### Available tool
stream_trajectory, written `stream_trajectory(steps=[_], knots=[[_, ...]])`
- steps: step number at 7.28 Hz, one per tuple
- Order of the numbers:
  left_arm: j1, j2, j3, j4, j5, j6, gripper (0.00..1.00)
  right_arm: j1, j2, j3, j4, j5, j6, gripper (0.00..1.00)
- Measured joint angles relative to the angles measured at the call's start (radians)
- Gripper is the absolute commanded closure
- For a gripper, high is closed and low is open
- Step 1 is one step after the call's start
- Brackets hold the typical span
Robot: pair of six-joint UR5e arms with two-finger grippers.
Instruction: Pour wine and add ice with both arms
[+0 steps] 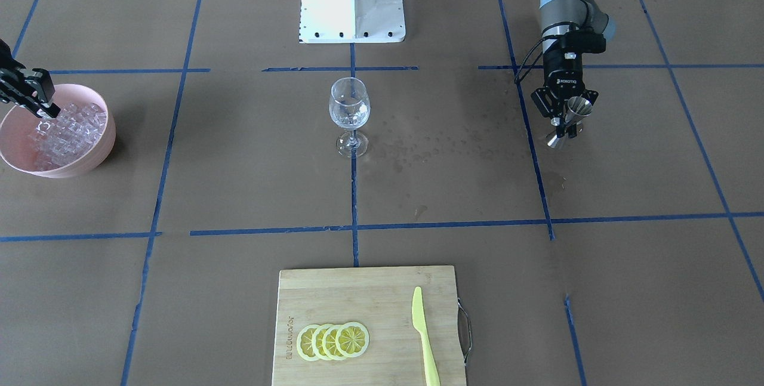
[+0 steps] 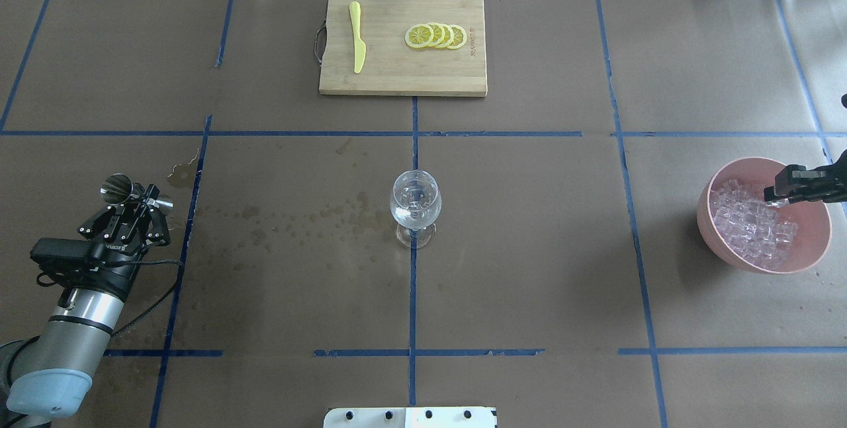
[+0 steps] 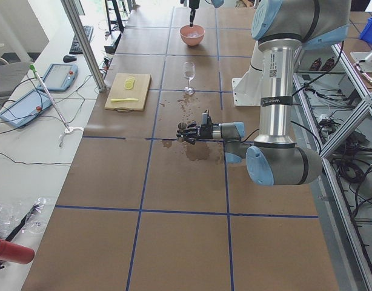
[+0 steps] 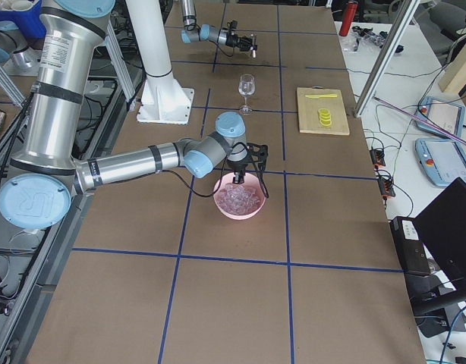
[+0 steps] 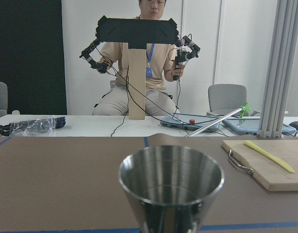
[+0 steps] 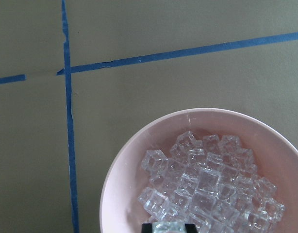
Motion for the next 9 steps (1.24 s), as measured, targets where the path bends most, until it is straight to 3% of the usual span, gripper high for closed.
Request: stream_trajectory(steps=[6, 7, 8, 9], knots=[[0.037, -0.001, 0.027, 0.001, -0.001, -0.021, 1.00, 0.041, 0.004, 0.044, 0.000, 0.049, 0.000, 1.00], [0.043, -0.001, 0.028, 0.001, -0.001, -0.022, 0.94, 0.041, 0.005, 0.047, 0.000, 0.050, 0.000, 1.00], [0.047, -0.001, 0.029, 0.002, -0.002, -0.022, 0.76, 0.041, 0.006, 0.052, 0.000, 0.050, 0.001, 1.00], [0.049, -0.001, 0.029, 0.001, -0.002, -0.022, 0.69, 0.041, 0.006, 0.055, 0.000, 0.050, 0.001, 1.00]])
